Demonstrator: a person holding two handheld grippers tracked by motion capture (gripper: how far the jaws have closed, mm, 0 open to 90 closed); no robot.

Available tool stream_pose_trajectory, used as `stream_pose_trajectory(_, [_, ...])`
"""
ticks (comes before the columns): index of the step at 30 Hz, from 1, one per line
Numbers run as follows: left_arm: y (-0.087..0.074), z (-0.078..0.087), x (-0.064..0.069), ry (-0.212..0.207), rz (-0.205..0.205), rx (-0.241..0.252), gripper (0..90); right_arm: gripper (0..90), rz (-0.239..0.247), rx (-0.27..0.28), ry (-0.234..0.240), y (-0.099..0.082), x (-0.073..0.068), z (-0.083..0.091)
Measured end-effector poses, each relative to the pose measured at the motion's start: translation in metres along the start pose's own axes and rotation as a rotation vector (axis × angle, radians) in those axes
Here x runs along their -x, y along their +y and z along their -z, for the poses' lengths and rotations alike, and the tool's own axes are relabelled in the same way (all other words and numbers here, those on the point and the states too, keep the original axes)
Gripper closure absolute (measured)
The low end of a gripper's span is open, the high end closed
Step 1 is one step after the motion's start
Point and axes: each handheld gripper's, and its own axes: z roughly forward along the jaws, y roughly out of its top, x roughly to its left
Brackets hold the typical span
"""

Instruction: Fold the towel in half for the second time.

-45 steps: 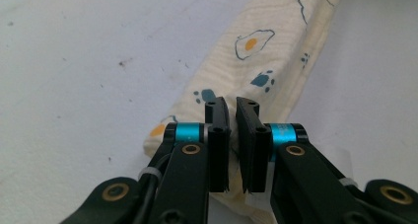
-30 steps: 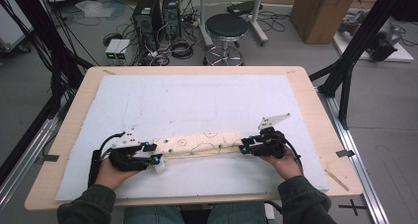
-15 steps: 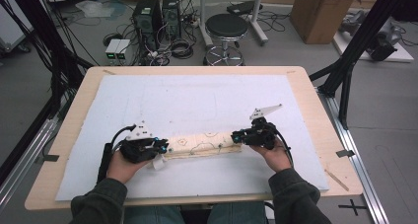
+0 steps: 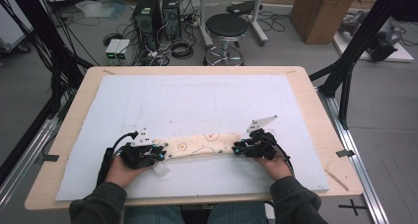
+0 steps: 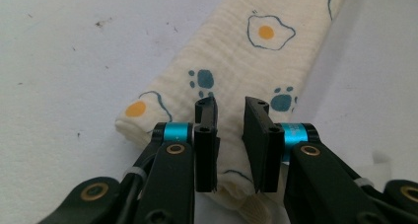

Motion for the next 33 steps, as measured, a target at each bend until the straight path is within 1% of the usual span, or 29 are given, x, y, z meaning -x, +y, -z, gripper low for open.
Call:
stream_pose_trajectory(1, [0.000, 0.000, 0.001, 0.004, -0.005, -0.008, 74.8, 71.5, 0.009, 0.001, -0.007, -0.001, -0.001, 0.000])
stream_pose_trajectory(4, [0.000, -0.001, 0.002, 0.015, -0.018, -0.009, 74.5, 70.7, 0.032, -0.002, -0.028, -0.002, -0.004, 0.000])
stream_pose_trajectory(7, [-0.002, 0.000, 0.002, 0.015, -0.017, -0.002, 74.0, 68.4, 0.045, 0.010, -0.041, -0.004, -0.007, -0.002])
stream_pose_trajectory(10, [-0.005, 0.001, 0.001, 0.015, -0.010, 0.013, 73.7, 67.8, 0.039, 0.026, -0.052, -0.007, -0.010, -0.002])
stream_pose_trajectory(11, [-0.006, 0.001, 0.000, 0.013, -0.004, 0.013, 73.4, 67.7, 0.045, 0.030, -0.060, -0.008, -0.011, -0.002])
stream_pose_trajectory(14, [-0.006, 0.001, 0.000, 0.008, -0.007, 0.013, 73.4, 66.1, 0.054, 0.030, -0.075, -0.008, -0.014, -0.003])
stream_pose_trajectory(16, [-0.006, 0.001, 0.000, 0.008, -0.001, 0.019, 73.4, 65.8, 0.054, 0.034, -0.075, -0.009, -0.014, -0.003])
stream_pose_trajectory(20, [-0.006, 0.001, 0.000, 0.010, -0.005, 0.017, 72.9, 62.8, 0.041, 0.040, -0.067, -0.009, -0.014, -0.004])
stream_pose_trajectory(29, [-0.007, 0.000, -0.003, -0.016, 0.016, 0.023, 69.9, 58.9, 0.050, 0.055, -0.060, -0.010, -0.013, -0.005])
stream_pose_trajectory(33, [-0.006, -0.001, -0.005, -0.027, 0.025, 0.021, 69.7, 58.3, 0.041, 0.063, -0.051, -0.011, -0.012, -0.005])
